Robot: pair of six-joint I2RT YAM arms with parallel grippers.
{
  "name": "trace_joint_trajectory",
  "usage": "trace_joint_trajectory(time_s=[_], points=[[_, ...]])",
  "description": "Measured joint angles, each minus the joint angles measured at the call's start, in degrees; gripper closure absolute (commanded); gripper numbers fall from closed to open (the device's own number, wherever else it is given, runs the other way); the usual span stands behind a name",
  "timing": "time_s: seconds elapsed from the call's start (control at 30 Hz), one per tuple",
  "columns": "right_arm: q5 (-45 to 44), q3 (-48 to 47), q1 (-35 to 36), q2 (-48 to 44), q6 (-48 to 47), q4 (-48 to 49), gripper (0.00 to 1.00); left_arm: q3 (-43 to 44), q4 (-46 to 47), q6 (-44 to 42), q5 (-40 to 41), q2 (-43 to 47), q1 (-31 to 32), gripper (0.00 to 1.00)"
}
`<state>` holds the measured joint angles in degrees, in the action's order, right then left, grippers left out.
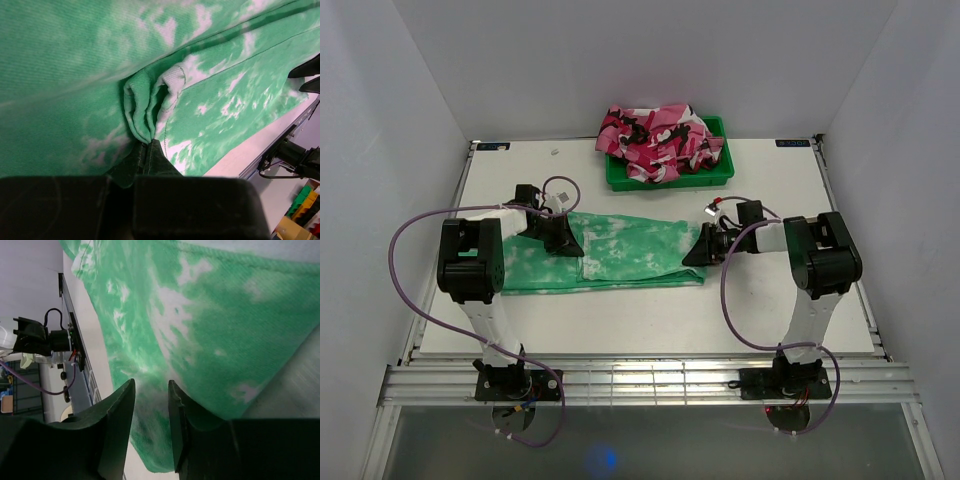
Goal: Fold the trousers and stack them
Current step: Fold the trousers
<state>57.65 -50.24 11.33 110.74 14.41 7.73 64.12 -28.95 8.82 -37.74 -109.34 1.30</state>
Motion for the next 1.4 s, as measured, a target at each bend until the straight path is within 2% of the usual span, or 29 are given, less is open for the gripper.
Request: trace_joint_trajectory(time_s=[0.17, 0.4, 0.5, 0.77, 0.93, 1.07, 1.13, 1.23, 1.4], points=[[-0.79, -0.46, 0.26, -3.58, -3.02, -5.11, 0.56, 0.0, -0.04, -0.04, -0.2, 0.0, -0.04, 1.0], [1.95, 3.13, 0.76, -17.55, -5.7, -10.16, 0.56, 0.0, -0.09, -0.44, -0.31, 0.02, -0.04, 1.0], [2.56, 4.09, 1.53, -16.15, -5.77, -10.23, 0.57, 0.0, -0.09, -0.44, -0.33, 0.02, -0.04, 1.0], [3.37, 4.17, 1.53, -2.38, -5.68, -11.76, 0.59, 0.0, -0.07, -0.44, -0.28, 0.02, -0.07, 1.0], [4.39, 3.17, 0.98, -2.54, -7.56, -14.82, 0.6, -0.35, 0.35, -0.46, -0.52, 0.09, -0.07, 1.0], [4.98, 2.62, 0.7, -8.15, -6.99, -17.66, 0.6, -1.09, 1.36, -0.7, -1.55, 0.26, -0.2, 1.0], [5.57, 1.73, 0.61, -12.94, -3.93, -15.21, 0.6, -1.66, 2.05, -0.9, -1.92, 0.52, -0.33, 1.0], [5.68, -1.46, 0.61, -16.68, 3.61, -6.67, 0.62, -1.95, 2.49, -1.09, -2.05, 0.72, -0.35, 1.0], [4.59, -6.78, 0.61, -10.67, 13.22, 5.79, 0.64, -2.25, 2.89, -1.31, -2.14, 0.92, -0.35, 1.0]])
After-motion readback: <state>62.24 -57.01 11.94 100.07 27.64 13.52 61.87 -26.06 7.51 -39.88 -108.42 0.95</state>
